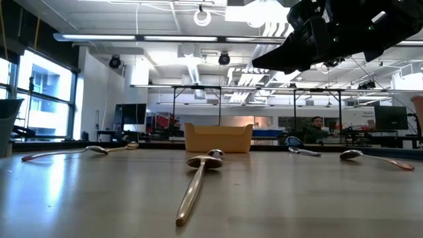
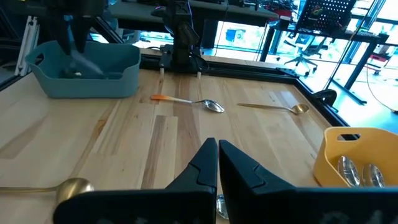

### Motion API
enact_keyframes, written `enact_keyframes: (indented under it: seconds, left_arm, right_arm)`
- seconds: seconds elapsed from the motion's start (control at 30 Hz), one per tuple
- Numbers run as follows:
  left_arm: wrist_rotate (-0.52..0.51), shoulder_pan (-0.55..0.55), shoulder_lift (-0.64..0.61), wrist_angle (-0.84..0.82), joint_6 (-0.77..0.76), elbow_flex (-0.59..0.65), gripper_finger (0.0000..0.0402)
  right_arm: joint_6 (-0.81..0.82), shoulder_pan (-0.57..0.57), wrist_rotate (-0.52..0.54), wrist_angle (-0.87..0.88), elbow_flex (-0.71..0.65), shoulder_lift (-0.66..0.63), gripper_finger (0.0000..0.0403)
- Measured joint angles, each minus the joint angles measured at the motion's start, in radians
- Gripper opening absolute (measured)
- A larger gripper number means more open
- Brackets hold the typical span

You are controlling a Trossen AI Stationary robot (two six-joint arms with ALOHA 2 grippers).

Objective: Sort silverware by color (type)
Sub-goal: Put the bottom left blue spoon into the blue bin, then put the right orange spoon into the yellow bin

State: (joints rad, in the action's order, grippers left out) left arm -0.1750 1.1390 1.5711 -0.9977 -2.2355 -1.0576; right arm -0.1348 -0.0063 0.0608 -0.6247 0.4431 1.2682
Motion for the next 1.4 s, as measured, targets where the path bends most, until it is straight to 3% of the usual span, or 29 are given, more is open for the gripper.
enact_keyframes:
  seconds: [0.17, 0.3, 0.4, 0.5, 0.63, 0.73, 0.8, 1.0, 1.2, 1.4]
  left_arm:
    - [0.051, -0.014, -0.005, 0.01, 0.098, -0.001, 0.0196]
    - [0.04, -0.038, -0.051, 0.003, 0.237, -0.001, 0.0199]
    - [-0.128, -0.07, -0.088, -0.004, 0.363, -0.001, 0.0168]
    - [-0.269, -0.139, -0.118, 0.004, 0.593, -0.001, 0.0114]
    - [-0.364, -0.257, -0.138, 0.063, 0.965, -0.001, 0.0028]
    - [-0.396, -0.359, -0.146, 0.161, 1.225, 0.005, 0.0008]
    - [-0.37, -0.426, -0.157, 0.294, 1.388, 0.042, 0.0009]
    - [-0.103, -0.631, -0.179, 0.858, 1.738, 0.255, 0.0002]
    - [0.055, -0.822, -0.173, 1.336, 1.885, 0.454, 0.0001]
    - [0.095, -0.987, -0.173, 1.602, 1.997, 0.59, 0.0]
  right_arm:
    - [-0.002, 0.0, 0.0, 0.0, 0.0, 0.0, 0.0]
    - [-0.001, 0.0, 0.0, 0.0, 0.0, 0.0, 0.0]
    - [0.002, 0.0, 0.0, 0.0, 0.0, 0.0, 0.0]
    - [-0.003, 0.0, 0.0, 0.018, 0.016, 0.0, 0.0]
    - [0.009, -0.004, 0.029, 0.145, 0.087, 0.0, 0.0]
    - [0.051, -0.009, 0.122, 0.3, 0.154, 0.0, 0.0]
    - [0.077, -0.015, 0.151, 0.374, 0.186, 0.0, 0.0]
    - [0.153, -0.043, 0.152, 0.45, 0.208, 0.0, 0.0]
    - [0.274, -0.083, 0.155, 0.598, 0.208, 0.0, 0.0001]
    - [0.431, -0.101, 0.175, 0.776, 0.208, 0.0, 0.0041]
